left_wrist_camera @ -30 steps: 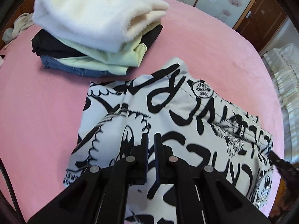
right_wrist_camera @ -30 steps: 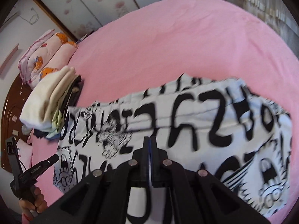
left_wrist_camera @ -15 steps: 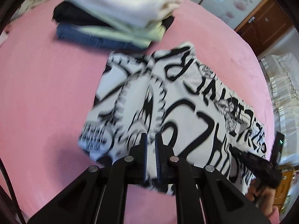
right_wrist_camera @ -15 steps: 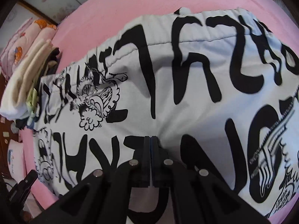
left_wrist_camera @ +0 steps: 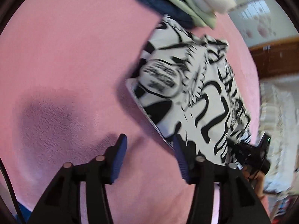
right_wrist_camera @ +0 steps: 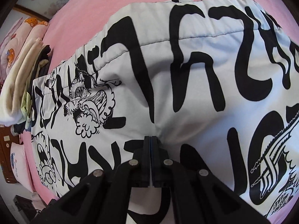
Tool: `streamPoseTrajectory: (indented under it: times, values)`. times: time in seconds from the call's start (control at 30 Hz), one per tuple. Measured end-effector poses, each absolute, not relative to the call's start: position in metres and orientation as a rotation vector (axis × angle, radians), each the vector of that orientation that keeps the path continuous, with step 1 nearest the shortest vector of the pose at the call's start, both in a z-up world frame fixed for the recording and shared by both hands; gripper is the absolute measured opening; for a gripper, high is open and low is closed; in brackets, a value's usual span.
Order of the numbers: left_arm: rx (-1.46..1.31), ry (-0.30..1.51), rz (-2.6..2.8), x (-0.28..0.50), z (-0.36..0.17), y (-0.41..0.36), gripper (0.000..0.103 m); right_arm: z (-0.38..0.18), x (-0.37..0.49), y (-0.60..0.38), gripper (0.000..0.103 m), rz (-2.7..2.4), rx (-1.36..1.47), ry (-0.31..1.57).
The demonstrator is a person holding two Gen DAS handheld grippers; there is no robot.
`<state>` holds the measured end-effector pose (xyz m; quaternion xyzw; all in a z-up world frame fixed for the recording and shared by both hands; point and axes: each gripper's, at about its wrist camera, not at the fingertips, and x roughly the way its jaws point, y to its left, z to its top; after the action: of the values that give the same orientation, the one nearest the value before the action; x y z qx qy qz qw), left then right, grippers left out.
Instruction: Fold large clothes
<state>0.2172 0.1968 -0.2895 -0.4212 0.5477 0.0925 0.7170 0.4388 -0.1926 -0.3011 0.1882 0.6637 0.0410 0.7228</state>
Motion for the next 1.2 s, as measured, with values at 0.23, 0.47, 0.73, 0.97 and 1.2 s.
streamPoseTrajectory:
  times: [0.23,0.47,0.73,0.97,1.2]
  values:
    - [-1.023,1.181,0.119,0.233,-0.32,0.216,0.07,-0.308,0.439,-0.201,0.0,0.077,0.535,1.46]
    - [-1.035,1.103,0.006,0.268,-0.333,0.222,0.071,-0.315,0.429,-0.215,0.0,0.042,0.728,1.421]
    - [-1.053,1.071,-0.084,0.297,-0.349,0.227,0.079,-0.31,0.425,-0.209,0.0,0.021,0.651,1.411]
    - [-0.885,1.034,-0.08,0.307,-0.332,0.222,0.048,-0.303,0.426,-0.195,0.0,-0.022,0.54,1.403]
    - [-0.696,0.918,-0.086,0.304,-0.282,0.197,0.021,-0.3,0.422,-0.189,0.0,-0.022,0.495,1.361]
